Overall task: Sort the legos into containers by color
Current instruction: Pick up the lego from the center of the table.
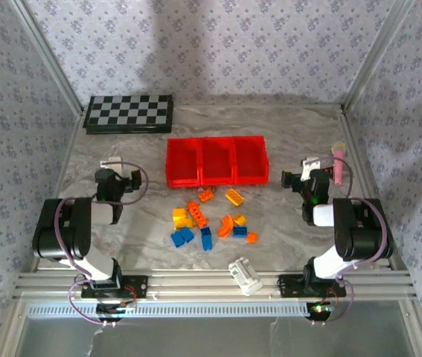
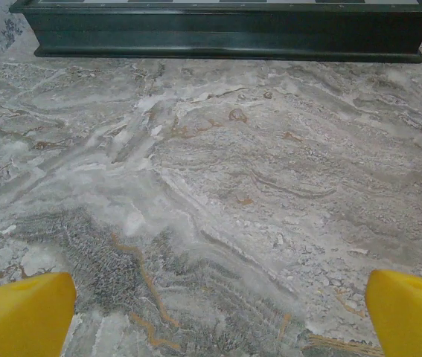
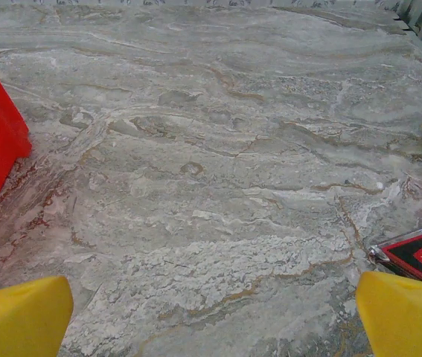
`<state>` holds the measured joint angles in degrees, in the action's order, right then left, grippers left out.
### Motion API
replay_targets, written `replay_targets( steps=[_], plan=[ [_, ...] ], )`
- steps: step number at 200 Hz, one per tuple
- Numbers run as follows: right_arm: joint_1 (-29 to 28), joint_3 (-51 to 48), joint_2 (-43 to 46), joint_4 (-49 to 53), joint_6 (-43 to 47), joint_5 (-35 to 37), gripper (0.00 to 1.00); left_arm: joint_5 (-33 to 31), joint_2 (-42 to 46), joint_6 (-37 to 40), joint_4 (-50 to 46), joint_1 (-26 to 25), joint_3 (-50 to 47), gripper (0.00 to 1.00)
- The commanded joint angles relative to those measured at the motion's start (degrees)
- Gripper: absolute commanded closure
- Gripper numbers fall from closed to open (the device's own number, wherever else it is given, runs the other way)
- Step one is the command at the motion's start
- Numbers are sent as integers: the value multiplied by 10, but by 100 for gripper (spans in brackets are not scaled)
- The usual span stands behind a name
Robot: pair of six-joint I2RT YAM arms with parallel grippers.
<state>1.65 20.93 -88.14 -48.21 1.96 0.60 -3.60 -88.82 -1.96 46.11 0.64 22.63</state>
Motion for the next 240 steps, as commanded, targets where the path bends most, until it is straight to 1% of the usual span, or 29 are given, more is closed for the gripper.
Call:
replay_targets(
  steps=[1, 25, 75, 161, 195, 210, 220, 228, 240],
  plan=[
    [2, 12, 2, 0, -2, 2, 0, 14, 8, 4, 2, 3, 13, 0],
    [2, 12, 2, 0, -3, 2, 0, 13, 8, 4, 2, 2, 12, 0],
    [8, 11, 2, 3, -11, -14, 0, 33, 8, -1, 4, 14, 11, 0],
    [11, 11, 2, 0, -9, -15, 0, 31, 7, 0, 2, 14, 13, 0],
    [5, 8, 5, -6, -7, 1, 0, 25, 11, 13, 4, 0, 10, 0],
    [-2, 2, 23, -5, -7, 23, 0, 10, 27, 27, 2, -15, 3, 0],
    [-9, -2, 46, 6, -3, 37, 0, -2, 43, 31, 17, -21, -10, 0],
    [-16, -1, 72, 30, -2, 56, 0, -35, 68, 38, -10, -38, -8, 0],
    [-22, 14, 116, 100, -18, 84, 0, -62, 118, 39, -112, -62, 20, 0]
  ],
)
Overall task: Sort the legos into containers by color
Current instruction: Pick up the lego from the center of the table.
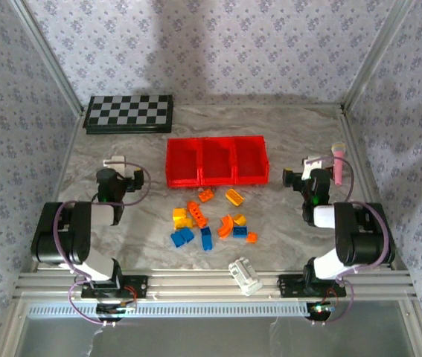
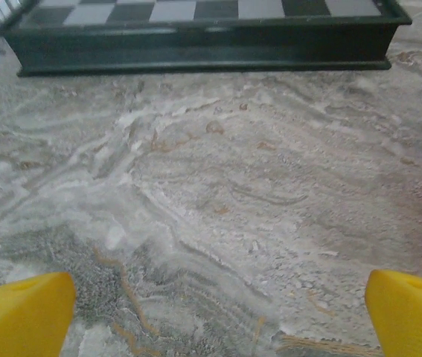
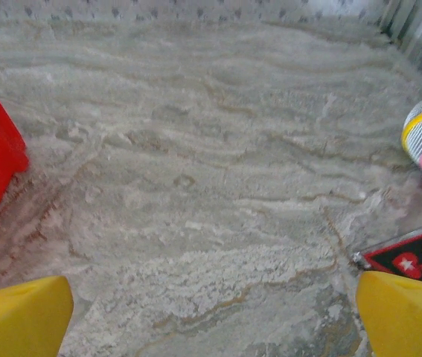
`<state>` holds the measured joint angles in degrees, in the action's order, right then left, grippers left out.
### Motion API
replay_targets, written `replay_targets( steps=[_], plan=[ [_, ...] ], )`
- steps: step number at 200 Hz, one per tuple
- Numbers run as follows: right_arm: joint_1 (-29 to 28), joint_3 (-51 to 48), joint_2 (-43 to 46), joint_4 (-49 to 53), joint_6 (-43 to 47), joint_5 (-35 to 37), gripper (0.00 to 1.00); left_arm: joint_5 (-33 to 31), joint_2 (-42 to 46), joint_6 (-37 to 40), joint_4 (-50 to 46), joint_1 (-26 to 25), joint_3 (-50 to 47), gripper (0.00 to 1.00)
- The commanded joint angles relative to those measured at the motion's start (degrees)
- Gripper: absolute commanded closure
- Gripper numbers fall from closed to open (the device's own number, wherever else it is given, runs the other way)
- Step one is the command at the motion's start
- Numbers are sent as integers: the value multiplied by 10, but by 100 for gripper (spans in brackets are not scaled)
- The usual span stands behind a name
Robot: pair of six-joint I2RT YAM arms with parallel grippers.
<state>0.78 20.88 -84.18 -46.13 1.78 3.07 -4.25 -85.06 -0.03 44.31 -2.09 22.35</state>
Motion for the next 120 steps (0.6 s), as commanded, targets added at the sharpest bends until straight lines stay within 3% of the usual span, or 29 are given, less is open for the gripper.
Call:
replay_targets(
  steps=[1, 13, 35, 53, 67, 91, 120],
  plan=[
    [-13, 17, 80, 88, -19, 62, 0, -57, 84, 19, -102, -37, 25, 0],
    [-11, 53, 122, 209, -86, 66, 0, -72, 122, 2, -183, -62, 53, 0],
    [10, 111, 185, 383, -189, -13, 0, -101, 183, -55, -286, -104, 91, 0],
    [19, 136, 222, 431, -235, -112, 0, -73, 227, -130, -399, -107, 141, 0],
    [9, 144, 237, 445, -261, -182, 0, -25, 255, -146, -448, -107, 163, 0],
    [-61, 180, 214, 502, -257, -237, 0, 45, 283, -184, -544, -107, 194, 0],
    [-200, 241, 155, 603, -198, -180, 0, 89, 330, -226, -635, -117, 198, 0]
  ],
)
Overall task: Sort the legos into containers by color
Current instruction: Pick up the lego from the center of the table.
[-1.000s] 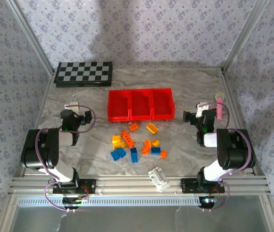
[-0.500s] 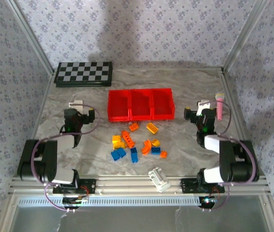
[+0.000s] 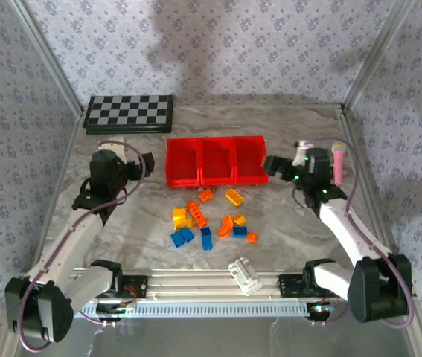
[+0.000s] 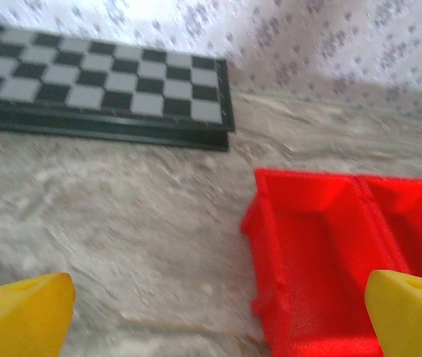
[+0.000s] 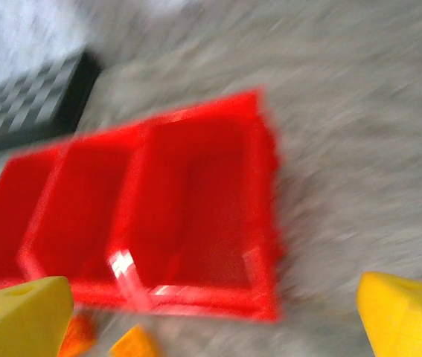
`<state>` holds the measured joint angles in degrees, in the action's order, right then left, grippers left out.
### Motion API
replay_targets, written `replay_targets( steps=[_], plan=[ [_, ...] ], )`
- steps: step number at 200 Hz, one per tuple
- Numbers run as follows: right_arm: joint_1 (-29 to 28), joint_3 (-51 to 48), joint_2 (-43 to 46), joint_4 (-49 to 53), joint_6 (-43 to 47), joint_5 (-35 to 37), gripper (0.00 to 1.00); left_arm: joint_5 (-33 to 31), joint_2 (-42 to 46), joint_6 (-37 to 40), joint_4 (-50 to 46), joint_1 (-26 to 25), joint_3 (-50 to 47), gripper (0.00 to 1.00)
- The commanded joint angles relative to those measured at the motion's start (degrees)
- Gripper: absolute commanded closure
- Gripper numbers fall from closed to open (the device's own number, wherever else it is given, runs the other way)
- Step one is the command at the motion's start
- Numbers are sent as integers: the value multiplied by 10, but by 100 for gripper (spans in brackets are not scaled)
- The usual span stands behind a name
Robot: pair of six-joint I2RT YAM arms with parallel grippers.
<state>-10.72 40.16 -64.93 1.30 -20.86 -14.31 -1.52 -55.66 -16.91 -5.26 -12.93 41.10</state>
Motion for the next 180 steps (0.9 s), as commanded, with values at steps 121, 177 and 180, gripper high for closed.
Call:
replay_targets(
  steps=[121, 177, 180],
  plan=[
    [-284, 216, -337, 293, 155, 192, 0, 50, 205, -130, -318, -17, -25, 0],
    [-286, 240, -380, 295, 178, 222, 6, 39, 217, -134, -322, -17, -26, 0],
    [-287, 241, -381, 295, 180, 222, 7, 39, 219, -134, -323, -17, -26, 0]
  ],
)
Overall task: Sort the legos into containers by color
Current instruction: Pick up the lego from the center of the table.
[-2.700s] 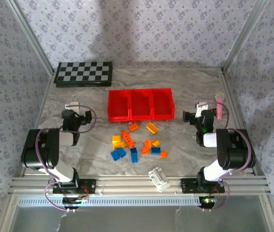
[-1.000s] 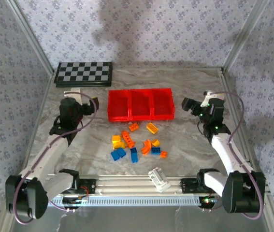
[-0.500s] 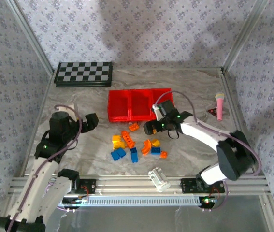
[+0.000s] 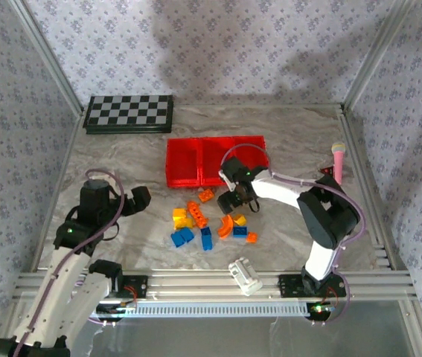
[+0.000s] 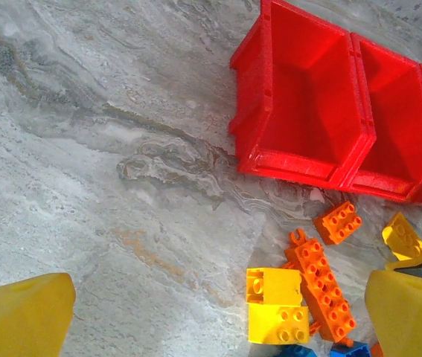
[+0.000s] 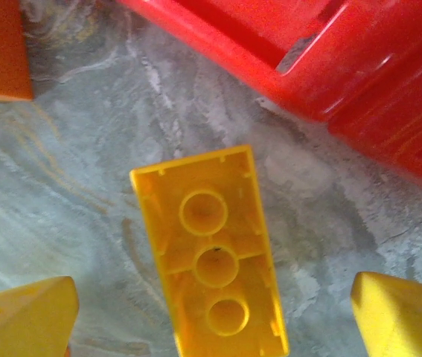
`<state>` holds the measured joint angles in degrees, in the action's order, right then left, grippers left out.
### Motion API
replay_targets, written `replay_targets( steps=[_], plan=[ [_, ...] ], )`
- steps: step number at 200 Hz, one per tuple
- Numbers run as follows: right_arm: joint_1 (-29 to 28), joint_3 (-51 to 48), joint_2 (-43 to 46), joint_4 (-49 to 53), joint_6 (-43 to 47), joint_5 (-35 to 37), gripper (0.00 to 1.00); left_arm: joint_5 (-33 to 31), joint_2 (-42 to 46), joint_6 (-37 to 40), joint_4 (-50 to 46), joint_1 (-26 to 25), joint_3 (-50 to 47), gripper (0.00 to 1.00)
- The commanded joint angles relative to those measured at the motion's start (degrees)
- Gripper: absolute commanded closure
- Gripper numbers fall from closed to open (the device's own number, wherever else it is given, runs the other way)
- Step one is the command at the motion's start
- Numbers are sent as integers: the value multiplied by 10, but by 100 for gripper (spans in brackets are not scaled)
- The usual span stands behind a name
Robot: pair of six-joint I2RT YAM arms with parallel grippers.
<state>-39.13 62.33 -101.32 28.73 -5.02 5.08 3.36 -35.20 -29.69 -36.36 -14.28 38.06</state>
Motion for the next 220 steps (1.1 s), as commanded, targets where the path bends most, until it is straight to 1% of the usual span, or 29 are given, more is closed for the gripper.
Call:
replay_targets(
  steps=[1, 22, 45, 76, 97, 110, 121, 139, 166, 170, 193, 207, 220],
  plan=[
    [-3, 20, -17, 20, 22, 28, 7, -10, 14, -6, -12, -4, 4, 0],
    [-9, 25, -26, 15, 28, 34, 12, -16, 25, -9, -14, -3, 4, 0],
    [-20, 38, -43, 19, 37, 43, 19, -23, 34, -12, -18, -3, 5, 0],
    [-40, 55, -61, 30, 46, 78, 31, -24, 35, -14, -17, -3, 3, 0],
    [-53, 55, -70, 40, 53, 100, 36, -25, 36, -15, -17, -3, 3, 0],
    [-58, 55, -73, 44, 55, 109, 42, -27, 37, -17, -18, -3, 3, 0],
    [-60, 55, -72, 44, 55, 114, 50, -27, 38, -17, -16, -3, 2, 0],
    [-63, 55, -67, 46, 52, 117, 60, -29, 41, -19, -15, -3, -1, 0],
    [-65, 50, -53, 48, 47, 122, 70, -31, 46, -20, -15, -3, -1, 0],
    [-65, 49, -49, 50, 46, 122, 74, -31, 48, -20, -15, -3, -1, 0],
    [-69, 51, -12, 72, 37, 121, 77, -29, 54, -23, -18, -3, 1, 0],
    [-65, 49, 27, 77, 36, 89, 77, -24, 58, -22, -20, -3, 3, 0],
    [-50, 50, 64, 74, 27, 63, 78, -13, 60, -17, -20, -4, 5, 0]
  ],
)
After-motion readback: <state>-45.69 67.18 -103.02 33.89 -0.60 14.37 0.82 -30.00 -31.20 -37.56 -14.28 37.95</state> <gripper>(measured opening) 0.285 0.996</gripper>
